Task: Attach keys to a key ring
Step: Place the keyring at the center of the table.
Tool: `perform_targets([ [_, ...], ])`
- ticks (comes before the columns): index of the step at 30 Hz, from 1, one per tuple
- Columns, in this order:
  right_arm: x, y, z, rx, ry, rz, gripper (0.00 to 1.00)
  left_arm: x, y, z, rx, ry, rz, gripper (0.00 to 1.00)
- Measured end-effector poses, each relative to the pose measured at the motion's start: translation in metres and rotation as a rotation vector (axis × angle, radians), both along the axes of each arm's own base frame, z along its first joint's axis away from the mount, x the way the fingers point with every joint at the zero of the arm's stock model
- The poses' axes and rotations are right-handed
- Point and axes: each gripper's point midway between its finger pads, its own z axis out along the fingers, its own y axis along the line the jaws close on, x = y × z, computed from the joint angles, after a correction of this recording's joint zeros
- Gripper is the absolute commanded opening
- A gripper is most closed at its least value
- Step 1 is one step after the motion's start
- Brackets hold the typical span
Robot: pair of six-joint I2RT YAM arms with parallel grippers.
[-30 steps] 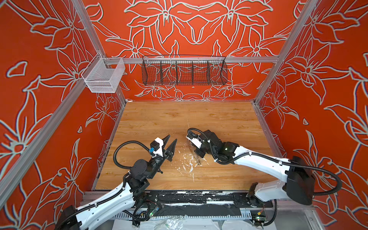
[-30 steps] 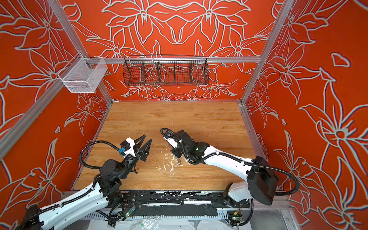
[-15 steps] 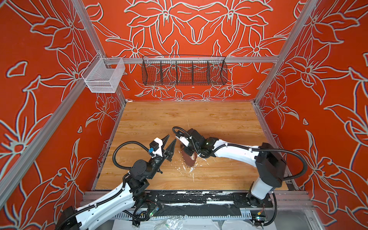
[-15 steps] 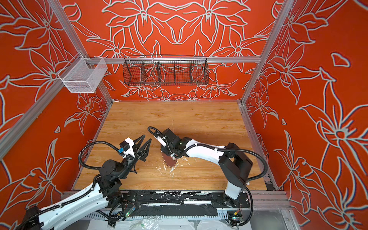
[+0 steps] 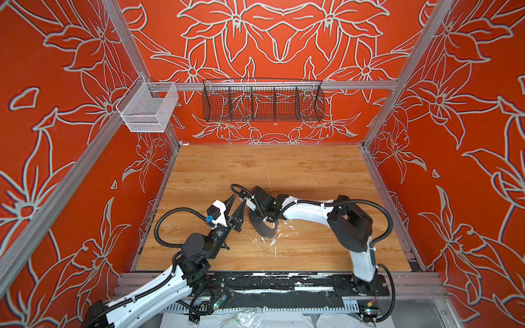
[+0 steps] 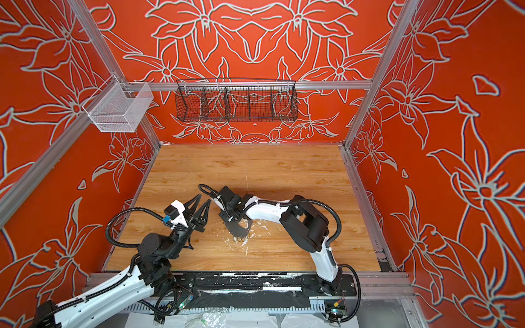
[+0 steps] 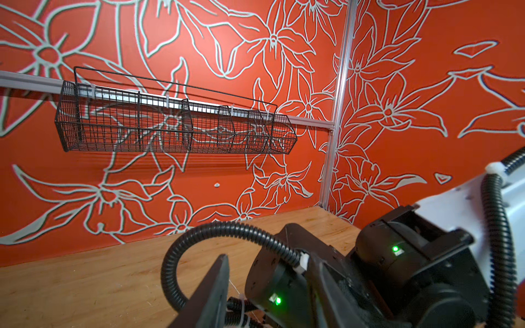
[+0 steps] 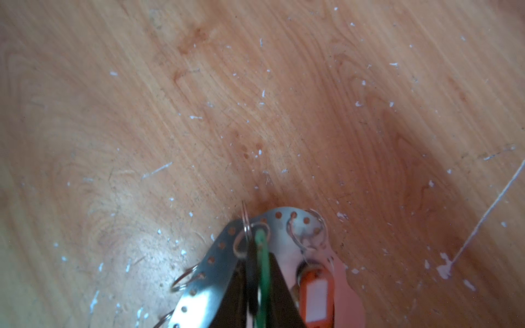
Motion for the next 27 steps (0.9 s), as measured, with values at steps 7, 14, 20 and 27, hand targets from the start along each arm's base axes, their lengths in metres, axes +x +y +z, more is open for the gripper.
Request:
perform_targets([
  [7,0.002,0.007,0.010,0.039,0.002,-0.009,0.44,0.000,0.000,0.000,0.001,0.001,0.001,0.45],
  [14,0.003,-0.023,0.050,0.103,-0.043,-0.048,0.45,0.001,0.000,-0.001,0.001,0.003,0.002,0.48],
  [20,0.025,-0.119,0.112,0.258,-0.182,-0.234,0.47,0.008,-0.007,-0.008,0.037,0.037,-0.004,0.58],
  [27,0.038,-0.243,0.155,0.333,-0.435,-0.529,0.64,0.038,-0.030,-0.001,0.198,0.143,0.011,0.71],
])
